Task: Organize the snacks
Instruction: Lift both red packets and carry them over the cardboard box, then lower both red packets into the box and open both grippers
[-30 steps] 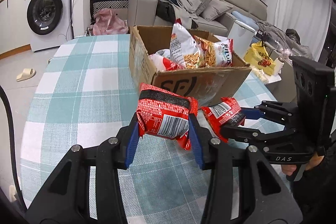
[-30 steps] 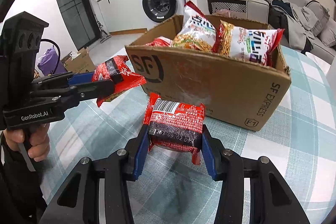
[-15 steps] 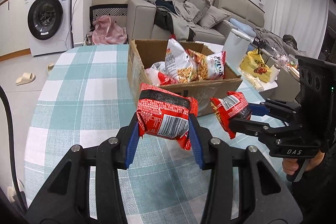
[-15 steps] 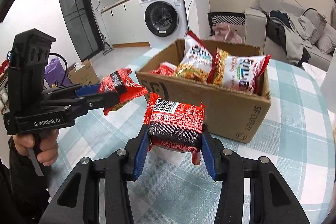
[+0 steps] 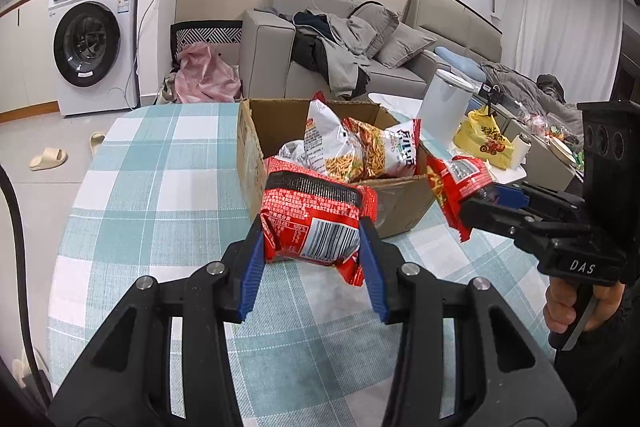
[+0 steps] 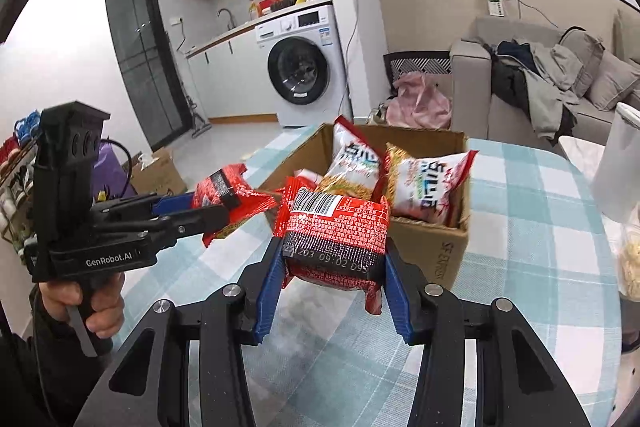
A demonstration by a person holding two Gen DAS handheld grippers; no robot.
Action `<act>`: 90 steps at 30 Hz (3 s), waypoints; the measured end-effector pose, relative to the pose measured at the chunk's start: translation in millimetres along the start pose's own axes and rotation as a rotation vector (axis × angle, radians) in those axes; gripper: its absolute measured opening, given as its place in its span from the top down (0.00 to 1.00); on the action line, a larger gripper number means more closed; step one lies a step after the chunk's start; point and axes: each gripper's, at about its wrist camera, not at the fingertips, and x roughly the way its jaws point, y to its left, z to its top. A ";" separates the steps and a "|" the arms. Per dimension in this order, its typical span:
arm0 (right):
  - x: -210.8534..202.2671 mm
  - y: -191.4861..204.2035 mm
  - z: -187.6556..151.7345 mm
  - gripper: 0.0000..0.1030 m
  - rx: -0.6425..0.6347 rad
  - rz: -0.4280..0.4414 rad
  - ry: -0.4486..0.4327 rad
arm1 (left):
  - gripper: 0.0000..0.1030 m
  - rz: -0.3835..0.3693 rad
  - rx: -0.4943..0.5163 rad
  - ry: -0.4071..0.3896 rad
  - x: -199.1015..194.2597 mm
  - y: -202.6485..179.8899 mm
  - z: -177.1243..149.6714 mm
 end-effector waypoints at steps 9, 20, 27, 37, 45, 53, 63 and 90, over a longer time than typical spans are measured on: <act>-7.2 -12.9 12.4 0.54 0.028 -0.018 -0.055 | 0.60 0.012 -0.010 -0.017 11.3 -3.6 17.5; 17.0 -28.2 31.9 0.54 0.048 -0.052 -0.044 | 0.60 0.056 0.020 -0.013 46.3 -11.5 39.3; 30.7 -41.2 41.1 0.54 0.069 -0.075 -0.042 | 0.60 0.101 0.042 -0.013 68.5 -15.1 49.8; 49.9 -59.0 55.8 0.54 0.095 -0.100 -0.032 | 0.60 0.152 0.061 -0.021 90.4 -16.1 58.3; 69.8 -72.5 65.0 0.54 0.144 -0.107 -0.018 | 0.60 0.153 0.034 -0.015 97.7 -6.0 65.3; 91.1 -69.9 71.3 0.54 0.162 -0.118 -0.017 | 0.60 0.161 0.035 0.025 117.4 -5.3 59.2; 104.4 -62.9 68.4 0.54 0.130 -0.117 0.007 | 0.60 0.158 0.074 0.053 129.5 -14.4 51.6; 39.0 -49.4 17.9 0.01 0.013 -0.077 -0.105 | 0.01 0.128 0.017 -0.106 42.7 -6.0 24.8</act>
